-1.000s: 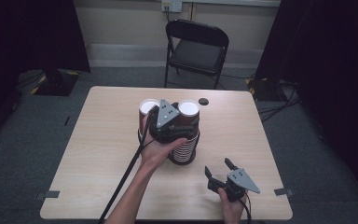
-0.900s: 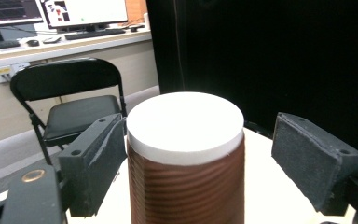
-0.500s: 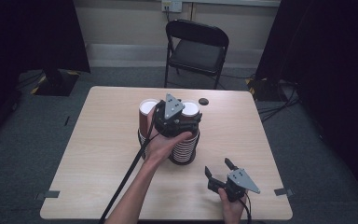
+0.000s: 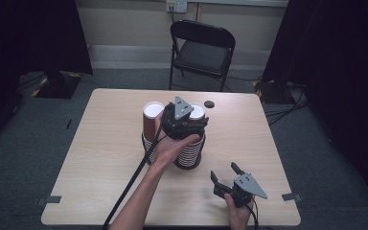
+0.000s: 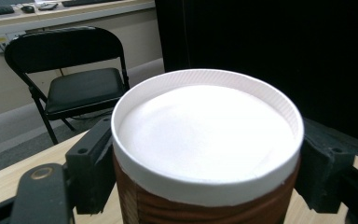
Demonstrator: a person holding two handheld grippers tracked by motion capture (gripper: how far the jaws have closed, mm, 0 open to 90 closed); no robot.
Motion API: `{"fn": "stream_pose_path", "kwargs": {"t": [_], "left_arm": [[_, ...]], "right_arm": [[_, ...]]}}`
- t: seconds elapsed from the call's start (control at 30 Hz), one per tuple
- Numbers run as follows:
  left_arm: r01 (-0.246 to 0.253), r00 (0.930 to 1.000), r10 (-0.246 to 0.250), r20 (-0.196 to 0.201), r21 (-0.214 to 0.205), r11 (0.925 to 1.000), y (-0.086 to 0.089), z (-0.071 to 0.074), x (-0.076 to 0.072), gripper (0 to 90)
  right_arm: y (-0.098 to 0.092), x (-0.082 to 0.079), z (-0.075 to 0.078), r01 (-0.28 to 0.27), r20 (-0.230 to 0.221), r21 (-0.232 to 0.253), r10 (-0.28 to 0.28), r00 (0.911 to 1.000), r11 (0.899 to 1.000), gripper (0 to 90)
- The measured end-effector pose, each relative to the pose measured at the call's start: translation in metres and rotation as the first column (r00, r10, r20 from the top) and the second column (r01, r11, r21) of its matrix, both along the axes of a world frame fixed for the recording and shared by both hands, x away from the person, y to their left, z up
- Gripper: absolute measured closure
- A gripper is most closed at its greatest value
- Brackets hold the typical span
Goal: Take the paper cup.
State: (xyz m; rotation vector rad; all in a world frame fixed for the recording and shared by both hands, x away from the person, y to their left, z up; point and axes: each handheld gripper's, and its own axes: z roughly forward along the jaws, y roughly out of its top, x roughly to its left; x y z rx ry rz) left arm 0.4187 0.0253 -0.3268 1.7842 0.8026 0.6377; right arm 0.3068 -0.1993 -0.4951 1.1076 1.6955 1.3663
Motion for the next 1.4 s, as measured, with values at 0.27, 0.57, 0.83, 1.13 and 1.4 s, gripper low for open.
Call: {"fn": "stream_pose_path", "kwargs": {"t": [0.27, 0.57, 0.83, 1.13, 1.4], "left_arm": [[-0.001, 0.9999, 0.001, -0.013, -0.015, 0.9999, 0.001, -0.001, 0.001, 20.9], [0.006, 1.0000, -0.006, 0.003, -0.027, 0.9996, 0.002, 0.001, 0.001, 21.2], [0.015, 0.9999, -0.015, 0.000, -0.046, 0.9988, 0.005, 0.006, 0.002, 21.2], [0.015, 0.9990, -0.012, 0.043, -0.087, 0.9961, 0.009, 0.012, -0.001, 21.3], [0.024, 0.9974, -0.016, 0.070, -0.119, 0.9926, 0.013, 0.016, -0.002, 21.6]], "right_arm": [[0.000, 0.000, 0.000, 0.002, 0.001, 0.000, -0.002, 1.0000, 1.000, 15.8], [0.000, 0.000, 0.000, 0.001, 0.000, 0.002, -0.001, 1.0000, 1.000, 15.9], [0.000, 0.000, 0.000, -0.002, -0.004, 0.003, 0.002, 1.0000, 1.000, 15.9], [0.000, 0.001, 0.000, -0.004, -0.005, 0.003, 0.004, 1.0000, 1.000, 15.8], [0.000, 0.001, 0.000, -0.004, -0.005, 0.004, 0.004, 1.0000, 1.000, 15.8]]}}
